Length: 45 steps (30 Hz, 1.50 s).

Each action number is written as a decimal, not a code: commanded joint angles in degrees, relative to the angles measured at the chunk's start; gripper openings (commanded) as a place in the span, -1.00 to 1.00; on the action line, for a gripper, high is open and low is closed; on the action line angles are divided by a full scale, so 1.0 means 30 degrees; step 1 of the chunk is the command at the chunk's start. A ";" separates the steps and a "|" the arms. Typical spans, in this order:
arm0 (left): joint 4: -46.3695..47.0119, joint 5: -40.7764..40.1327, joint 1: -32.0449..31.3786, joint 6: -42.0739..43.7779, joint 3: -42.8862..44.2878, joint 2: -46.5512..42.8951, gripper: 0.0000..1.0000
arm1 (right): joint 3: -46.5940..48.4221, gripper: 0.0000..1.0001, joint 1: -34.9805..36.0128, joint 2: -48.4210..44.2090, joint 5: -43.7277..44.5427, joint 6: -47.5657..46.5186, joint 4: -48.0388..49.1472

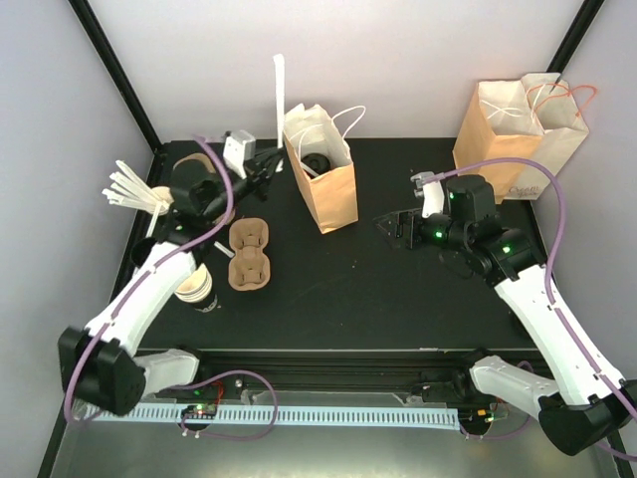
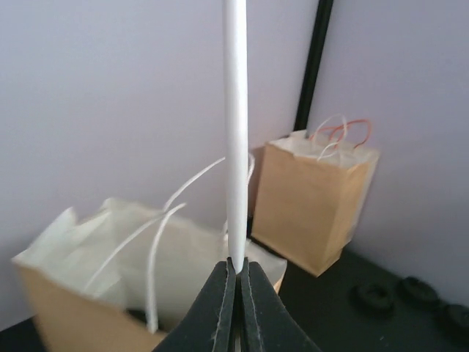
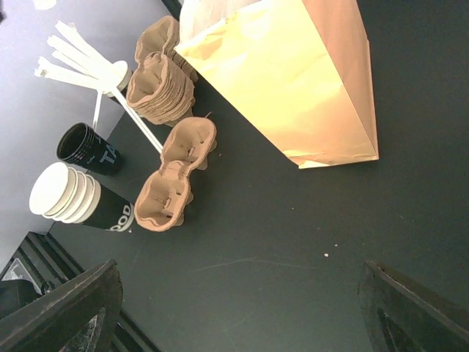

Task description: Pack the takeout coffee

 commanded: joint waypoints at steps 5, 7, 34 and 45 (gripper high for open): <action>0.7867 0.0177 -0.1676 -0.1243 0.2336 0.5229 -0.97 | -0.0154 0.81 0.0070 -0.0823 0.0077 0.0382 0.0108; 0.9431 -0.0329 -0.1864 -0.0990 0.2319 0.6313 -0.97 | -0.0147 0.81 0.0070 -0.0871 0.0061 0.0411 0.0110; 1.0026 0.0314 -0.2113 0.1069 0.2400 0.8116 0.08 | 0.0076 0.81 0.0070 -0.0384 0.0140 0.0077 0.0170; -0.1798 -0.2487 -0.2113 -0.0017 -0.0489 -0.0924 0.97 | -0.1086 1.00 0.0070 -0.1203 0.2129 0.0242 0.2025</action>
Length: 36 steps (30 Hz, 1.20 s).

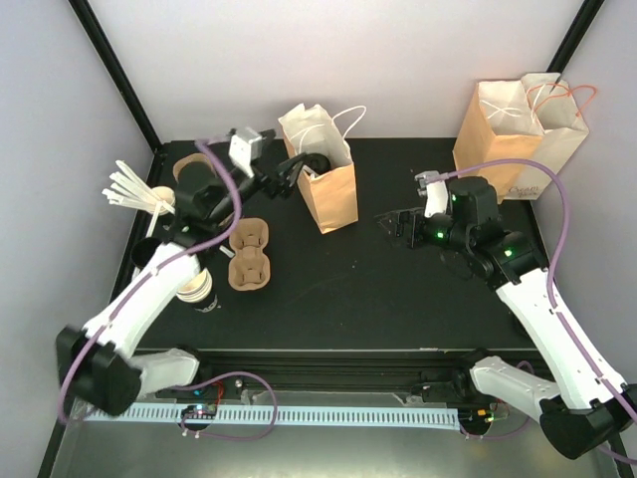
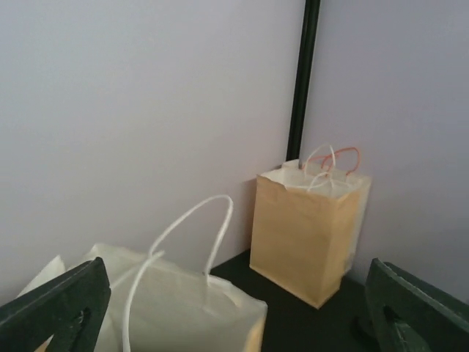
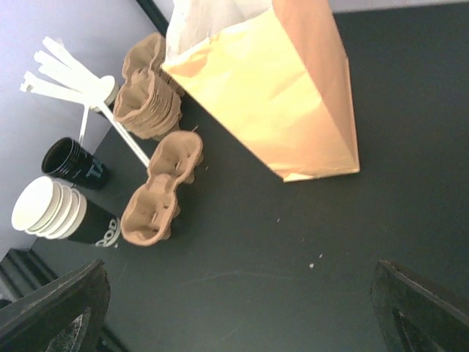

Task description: Pack the takeout coffee

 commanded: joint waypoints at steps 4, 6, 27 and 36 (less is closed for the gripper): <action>-0.8068 -0.1350 -0.0081 0.0302 -0.3851 -0.6473 0.98 | -0.3642 1.00 0.0070 -0.2589 0.2221 0.0446 0.4436; -0.9228 -0.1250 -0.0073 0.0078 -0.5078 -0.7703 0.98 | -0.5914 1.00 0.0070 -0.3842 0.2619 0.0901 0.6715; -0.5447 -0.5851 -0.0052 0.1295 -1.3460 -0.9588 0.98 | -1.7744 1.00 0.0063 -1.4215 0.7521 -0.4984 1.5619; -0.1288 -1.2589 0.0966 0.3689 -1.2974 -0.7041 0.98 | -1.9688 0.95 -0.0010 -1.2060 1.1071 -0.8312 2.0896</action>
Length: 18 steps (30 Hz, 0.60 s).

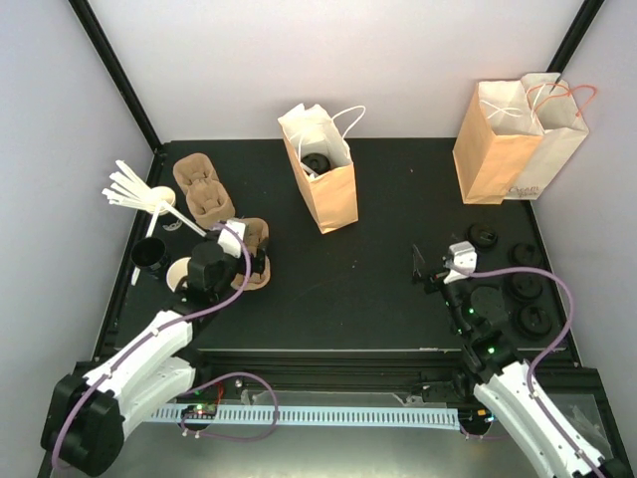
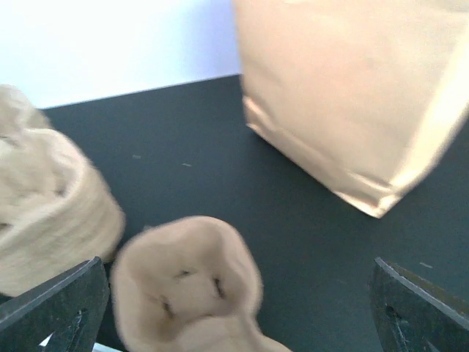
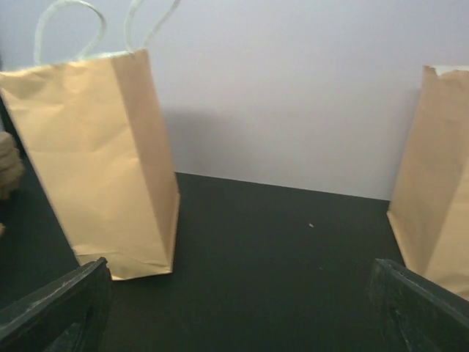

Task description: Pack the takeout coffee

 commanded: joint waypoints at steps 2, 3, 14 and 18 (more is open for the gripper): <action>0.4038 -0.3062 0.2352 0.1650 0.0677 0.2538 0.98 | 0.0147 0.96 -0.0186 0.3826 0.2799 -0.2374 0.4796; 0.4883 -0.2606 0.3061 0.1551 0.0484 0.3072 0.98 | 0.0120 0.96 -0.0364 0.4861 0.2918 -0.2365 0.5707; 1.2507 -0.0002 0.5445 0.3791 -0.0441 0.8128 0.97 | -0.0266 0.93 -0.5729 1.4181 -0.0661 -0.0992 1.4159; 1.3897 0.1078 0.6338 0.3212 -0.0552 0.9617 0.97 | 0.0026 0.90 -0.6561 1.6015 -0.1736 -0.0688 1.5201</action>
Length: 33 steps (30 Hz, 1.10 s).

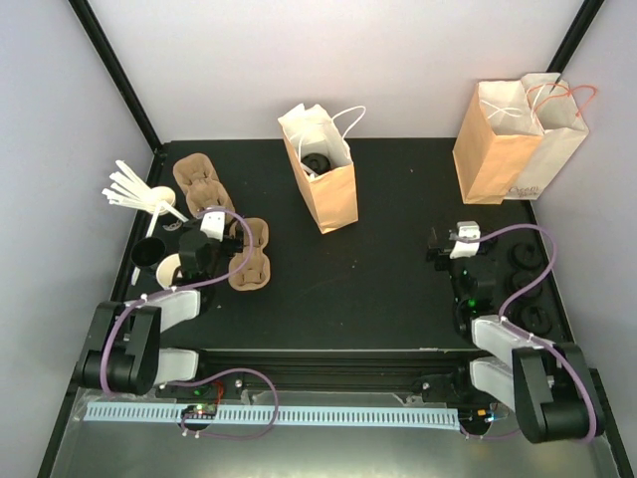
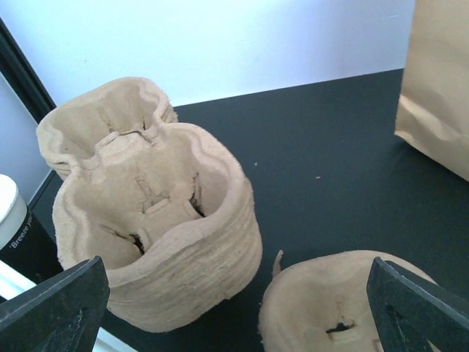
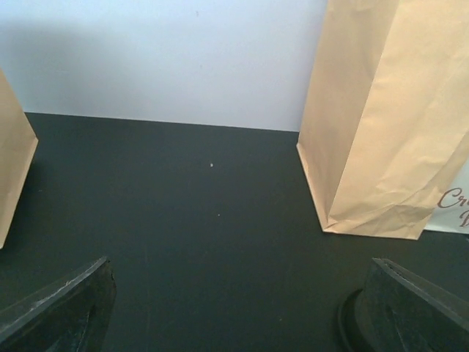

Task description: Pack the takeout coffee

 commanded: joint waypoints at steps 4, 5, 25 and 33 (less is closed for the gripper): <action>0.4010 0.1875 0.1014 0.0151 -0.0064 0.2003 0.98 | 0.0619 0.90 -0.1337 0.2233 -0.1989 -0.0185 0.3880; 0.4126 0.1812 0.1122 -0.0003 -0.0068 0.2093 0.97 | 0.0577 0.90 -0.1757 0.2678 -0.2292 0.0079 0.4510; 0.4180 0.1875 0.1389 -0.0498 -0.0118 0.2153 0.98 | 0.2470 1.00 -0.3341 0.6386 -0.2785 0.1459 0.4555; 0.4185 0.1865 0.1385 -0.0469 -0.0111 0.2160 0.98 | 0.2823 1.00 -0.3132 0.6483 -0.3869 0.0688 0.3997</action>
